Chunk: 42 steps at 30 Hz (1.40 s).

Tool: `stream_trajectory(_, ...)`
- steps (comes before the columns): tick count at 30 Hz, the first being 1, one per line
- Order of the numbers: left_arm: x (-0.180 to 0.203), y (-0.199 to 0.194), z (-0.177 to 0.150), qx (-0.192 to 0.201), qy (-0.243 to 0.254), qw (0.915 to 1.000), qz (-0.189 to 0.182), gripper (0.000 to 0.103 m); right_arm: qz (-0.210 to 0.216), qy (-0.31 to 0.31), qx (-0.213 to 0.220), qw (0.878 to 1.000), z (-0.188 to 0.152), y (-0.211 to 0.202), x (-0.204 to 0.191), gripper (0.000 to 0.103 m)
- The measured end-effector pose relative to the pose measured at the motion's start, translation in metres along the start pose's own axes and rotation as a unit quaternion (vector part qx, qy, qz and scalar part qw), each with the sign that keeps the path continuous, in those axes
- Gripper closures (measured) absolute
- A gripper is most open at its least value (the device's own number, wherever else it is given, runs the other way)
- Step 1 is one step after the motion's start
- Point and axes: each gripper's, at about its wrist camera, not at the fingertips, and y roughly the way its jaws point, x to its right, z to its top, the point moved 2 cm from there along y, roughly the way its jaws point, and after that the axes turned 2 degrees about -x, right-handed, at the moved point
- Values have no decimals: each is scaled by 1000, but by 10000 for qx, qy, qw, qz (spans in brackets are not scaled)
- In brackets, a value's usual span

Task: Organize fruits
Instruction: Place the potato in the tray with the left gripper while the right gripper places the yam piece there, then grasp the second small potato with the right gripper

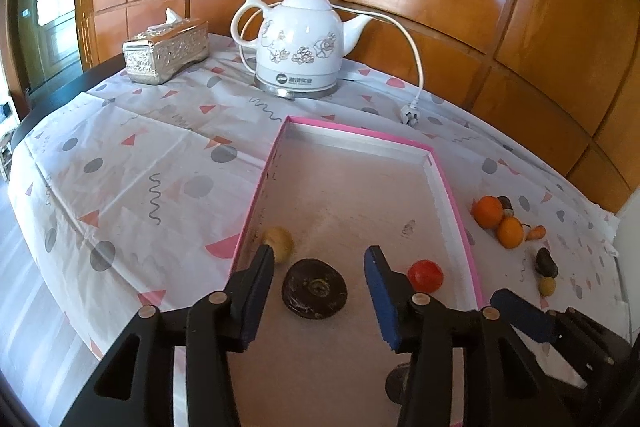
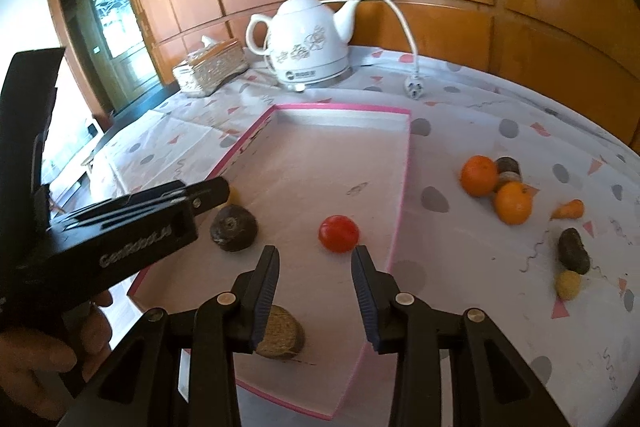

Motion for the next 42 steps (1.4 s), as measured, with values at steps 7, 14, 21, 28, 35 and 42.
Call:
stream_trajectory(7, 15, -2, -6, -38, 182, 9997, -156, 55, -172, 195, 82, 9996, -4, -6, 15, 65)
stream_trajectory(14, 33, -1, -11, -113, 441, 9983, -359, 55, -450, 662, 142, 9967, -14, -16, 56, 65)
stream_trajectory(21, 54, -1, -16, -163, 719, 9960, -499, 55, -960, 1334, 107, 9863, -38, -30, 119, 65)
stream_trajectory(28, 75, 2, -20, -244, 985, 9927, -658, 55, -1367, 1868, 85, 9728, -60, -43, 170, 65)
stream_trajectory(35, 96, 5, -28, -365, 1269, 9876, -846, 55, -1461, 2165, 76, 9653, -67, -47, 197, 65)
stream_trajectory(42, 114, 9, -31, -438, 1442, 9839, -961, 55, -1328, 2084, 54, 9690, -59, -35, 195, 65)
